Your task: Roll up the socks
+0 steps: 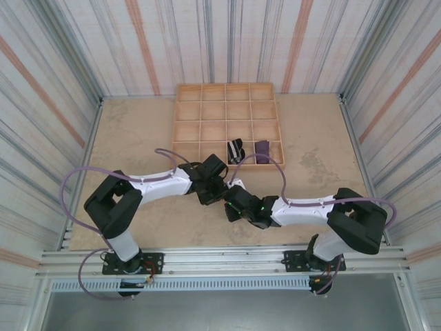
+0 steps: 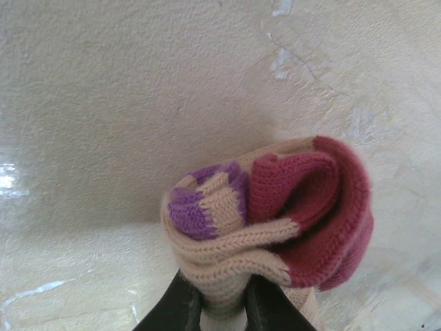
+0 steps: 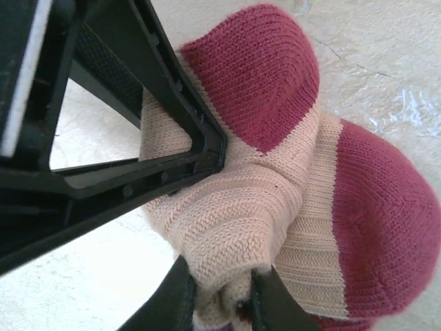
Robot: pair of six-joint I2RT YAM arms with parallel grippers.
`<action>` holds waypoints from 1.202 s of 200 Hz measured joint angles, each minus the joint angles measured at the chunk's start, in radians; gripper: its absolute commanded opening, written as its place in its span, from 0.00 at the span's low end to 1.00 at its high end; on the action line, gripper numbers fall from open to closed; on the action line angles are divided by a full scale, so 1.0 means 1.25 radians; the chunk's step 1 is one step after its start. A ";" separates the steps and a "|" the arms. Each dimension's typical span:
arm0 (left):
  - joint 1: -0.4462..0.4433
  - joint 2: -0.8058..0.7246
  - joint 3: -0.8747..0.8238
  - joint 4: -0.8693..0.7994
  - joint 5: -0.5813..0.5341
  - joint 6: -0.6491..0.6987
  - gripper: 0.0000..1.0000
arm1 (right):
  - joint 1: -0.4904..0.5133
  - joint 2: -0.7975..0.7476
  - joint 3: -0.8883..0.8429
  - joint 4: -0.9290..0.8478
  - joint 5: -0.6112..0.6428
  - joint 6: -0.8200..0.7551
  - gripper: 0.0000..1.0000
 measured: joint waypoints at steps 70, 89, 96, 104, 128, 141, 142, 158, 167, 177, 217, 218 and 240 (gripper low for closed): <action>-0.009 -0.124 -0.120 0.085 -0.031 -0.007 0.80 | -0.147 -0.074 -0.157 0.191 -0.234 0.169 0.00; -0.024 -0.150 -0.136 0.120 -0.049 0.002 0.79 | -0.191 -0.075 -0.192 0.250 -0.306 0.225 0.00; -0.032 -0.156 -0.142 0.134 -0.055 0.005 0.79 | -0.208 -0.075 -0.208 0.275 -0.331 0.247 0.00; -0.040 -0.158 -0.148 0.151 -0.063 0.008 0.78 | -0.228 -0.075 -0.226 0.304 -0.363 0.272 0.00; -0.060 -0.154 -0.165 0.183 -0.078 0.017 0.73 | -0.284 -0.063 -0.265 0.369 -0.445 0.329 0.00; -0.064 -0.140 -0.165 0.193 -0.078 0.020 0.72 | -0.310 -0.049 -0.276 0.397 -0.486 0.352 0.00; -0.064 -0.139 -0.165 0.194 -0.078 0.020 0.72 | -0.311 -0.048 -0.276 0.399 -0.488 0.353 0.00; -0.064 -0.117 -0.166 0.204 -0.078 0.021 0.72 | -0.340 -0.026 -0.280 0.425 -0.535 0.377 0.00; -0.064 -0.106 -0.166 0.211 -0.078 0.023 0.72 | -0.354 -0.013 -0.283 0.439 -0.561 0.393 0.00; -0.064 -0.095 -0.165 0.220 -0.078 0.027 0.72 | -0.367 0.002 -0.285 0.457 -0.585 0.413 0.00; -0.064 -0.038 -0.129 0.247 -0.069 0.061 0.65 | -0.401 0.036 -0.302 0.512 -0.639 0.476 0.00; -0.064 -0.037 -0.128 0.247 -0.069 0.061 0.65 | -0.401 0.036 -0.302 0.513 -0.639 0.477 0.00; -0.064 -0.011 -0.108 0.255 -0.061 0.071 0.60 | -0.410 0.036 -0.307 0.518 -0.645 0.500 0.00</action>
